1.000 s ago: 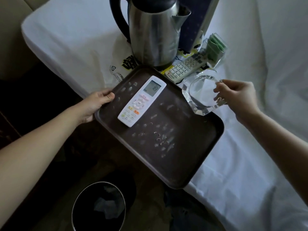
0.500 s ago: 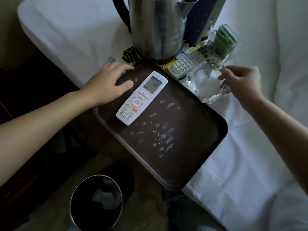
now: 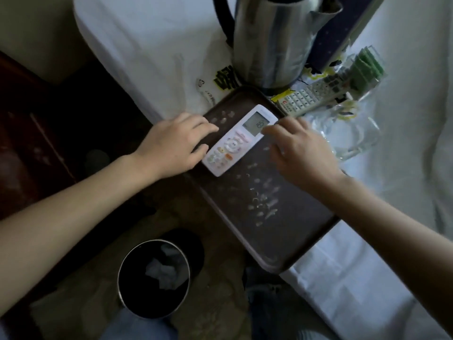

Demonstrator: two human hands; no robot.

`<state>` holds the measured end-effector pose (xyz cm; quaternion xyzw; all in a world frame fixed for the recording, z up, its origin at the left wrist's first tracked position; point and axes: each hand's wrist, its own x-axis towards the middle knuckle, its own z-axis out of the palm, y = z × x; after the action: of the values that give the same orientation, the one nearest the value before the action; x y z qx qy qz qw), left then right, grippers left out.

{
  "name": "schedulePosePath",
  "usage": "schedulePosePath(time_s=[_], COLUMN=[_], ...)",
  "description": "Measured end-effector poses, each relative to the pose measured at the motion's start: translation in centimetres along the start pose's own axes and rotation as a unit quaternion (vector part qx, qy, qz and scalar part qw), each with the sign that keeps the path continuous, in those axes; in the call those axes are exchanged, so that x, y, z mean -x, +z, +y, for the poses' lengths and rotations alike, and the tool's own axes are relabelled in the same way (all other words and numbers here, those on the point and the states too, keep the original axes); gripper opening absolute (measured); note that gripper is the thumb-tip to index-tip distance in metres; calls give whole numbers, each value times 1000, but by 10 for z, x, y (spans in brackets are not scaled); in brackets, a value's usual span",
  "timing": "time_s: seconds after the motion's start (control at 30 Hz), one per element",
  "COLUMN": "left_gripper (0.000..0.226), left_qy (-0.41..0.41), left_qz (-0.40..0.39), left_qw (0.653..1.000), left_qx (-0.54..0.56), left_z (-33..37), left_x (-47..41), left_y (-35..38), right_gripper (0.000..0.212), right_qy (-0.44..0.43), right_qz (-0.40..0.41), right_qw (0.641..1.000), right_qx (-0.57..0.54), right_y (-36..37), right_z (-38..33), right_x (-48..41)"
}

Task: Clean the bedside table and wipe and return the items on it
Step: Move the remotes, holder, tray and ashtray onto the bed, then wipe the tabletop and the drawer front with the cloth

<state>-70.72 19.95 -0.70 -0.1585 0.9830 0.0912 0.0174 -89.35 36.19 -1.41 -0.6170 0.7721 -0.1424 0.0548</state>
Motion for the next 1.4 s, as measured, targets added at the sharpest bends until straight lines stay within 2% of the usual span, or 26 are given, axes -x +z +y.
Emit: schedulePosePath(time_s=[0.13,0.37,0.5,0.7,0.83,0.9,0.97,1.03,1.1,1.17,1.23,1.33,1.4], left_gripper=[41,47,49,55,62,61,60,59,59,59,59,59,59], left_qy=[-135,-355,-437,-522,-524,-504,-487,-479,-472,-462,-443,-380,-320], left_qz=[-10,-52,-52,-45,-52,-46,-54,-68,-83,-93,-90,-76,-78], left_qw=[991,933,898,852,850,862,872,875,878,882,892,922,944], left_qx=[-1,35,19,9,14,12,2,-7,-3,10,21,24,22], left_z=[-23,-76,-108,-178,-225,-247,-270,-295,-321,-347,-371,-396,-403], left_x=[62,205,289,396,448,469,488,505,518,524,524,517,512], left_y=[2,8,10,18,26,27,30,33,37,39,39,36,35], right_gripper=[32,37,46,50,54,63,77,82,67,46,33,29,31], right_qy=[-112,-207,-227,-260,-291,-311,-345,-372,-367,-355,-329,-279,-280], right_qz=[-26,-111,-156,-160,-162,-178,-200,-212,-238,-241,-176,-18,8], right_qw=[993,971,960,949,940,931,917,904,899,900,918,945,942], right_qx=[-9,-34,-52,-72,-69,-70,-34,4,-8,-74,-136,-170,-186], right_y=[26,79,111,167,202,218,233,243,248,246,236,221,218], right_z=[-74,-179,-247,-358,-435,-473,-506,-531,-548,-558,-563,-560,-553], right_x=[-17,-46,-60,-90,-107,-115,-122,-132,-142,-155,-175,-214,-229])
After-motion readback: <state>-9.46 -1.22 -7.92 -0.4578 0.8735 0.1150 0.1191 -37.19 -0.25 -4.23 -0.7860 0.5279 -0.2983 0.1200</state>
